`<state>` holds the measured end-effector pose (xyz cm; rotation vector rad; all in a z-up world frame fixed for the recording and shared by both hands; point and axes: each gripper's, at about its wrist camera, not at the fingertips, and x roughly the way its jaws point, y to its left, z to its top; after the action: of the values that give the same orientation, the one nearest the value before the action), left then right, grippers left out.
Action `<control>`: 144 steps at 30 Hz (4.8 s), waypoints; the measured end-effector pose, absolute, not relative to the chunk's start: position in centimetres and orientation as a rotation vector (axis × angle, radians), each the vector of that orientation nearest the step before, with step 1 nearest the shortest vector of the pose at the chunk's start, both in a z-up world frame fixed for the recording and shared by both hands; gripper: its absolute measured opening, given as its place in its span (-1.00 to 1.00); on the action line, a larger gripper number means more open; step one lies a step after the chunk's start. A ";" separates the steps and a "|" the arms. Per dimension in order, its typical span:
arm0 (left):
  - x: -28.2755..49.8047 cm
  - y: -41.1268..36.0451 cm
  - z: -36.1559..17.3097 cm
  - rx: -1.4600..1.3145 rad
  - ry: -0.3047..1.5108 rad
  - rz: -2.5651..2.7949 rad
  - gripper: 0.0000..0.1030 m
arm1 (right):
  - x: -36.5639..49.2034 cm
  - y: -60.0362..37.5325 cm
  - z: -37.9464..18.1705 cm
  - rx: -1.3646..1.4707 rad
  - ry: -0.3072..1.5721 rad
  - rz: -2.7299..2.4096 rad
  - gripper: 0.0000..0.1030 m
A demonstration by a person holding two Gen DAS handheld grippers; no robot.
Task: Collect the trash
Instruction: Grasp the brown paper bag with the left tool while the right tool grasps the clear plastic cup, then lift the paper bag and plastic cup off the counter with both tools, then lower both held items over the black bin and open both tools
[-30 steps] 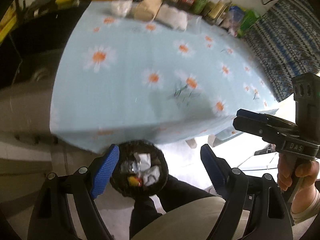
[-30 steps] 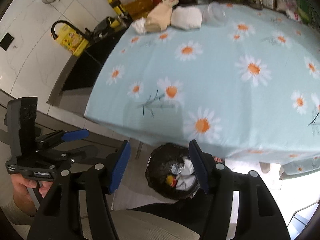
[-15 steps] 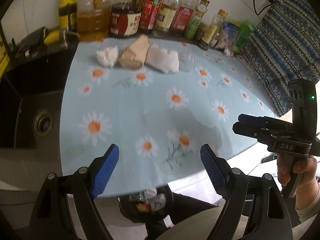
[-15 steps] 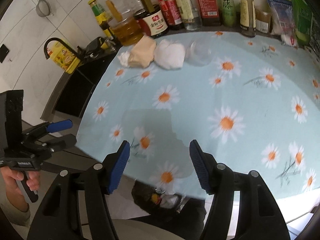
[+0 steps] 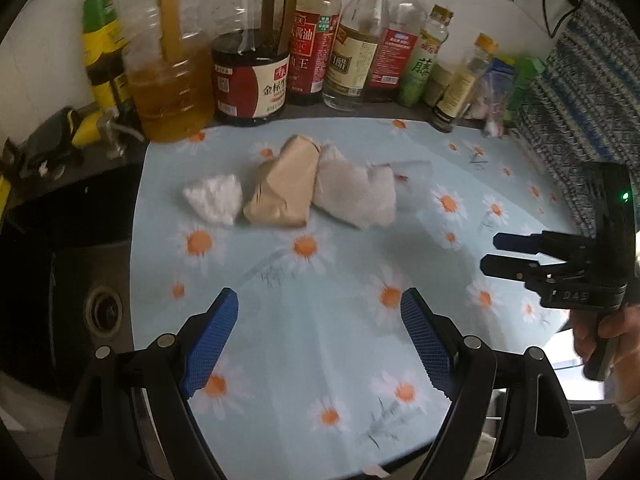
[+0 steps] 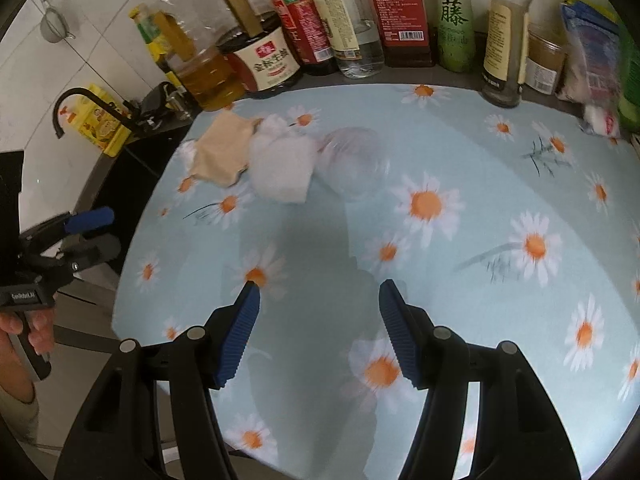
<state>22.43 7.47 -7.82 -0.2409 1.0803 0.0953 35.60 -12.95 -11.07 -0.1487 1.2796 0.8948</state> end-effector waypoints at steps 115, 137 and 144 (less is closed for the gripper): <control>5.2 2.3 -10.5 -0.265 1.114 0.003 -0.66 | 14.7 -14.5 -8.6 -0.218 1.247 1.099 0.17; -1.4 1.3 -17.7 -0.409 1.244 0.012 -0.66 | 7.4 -14.2 -16.2 -0.312 1.439 1.113 0.17; -1.6 1.3 -21.5 -0.455 1.322 0.003 -0.66 | 7.2 -13.8 -19.2 -0.332 1.506 1.089 0.17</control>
<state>-1.63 1.34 -21.53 -0.4548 1.3220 0.0031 7.23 -13.80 -19.22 -0.3317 1.5057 1.0888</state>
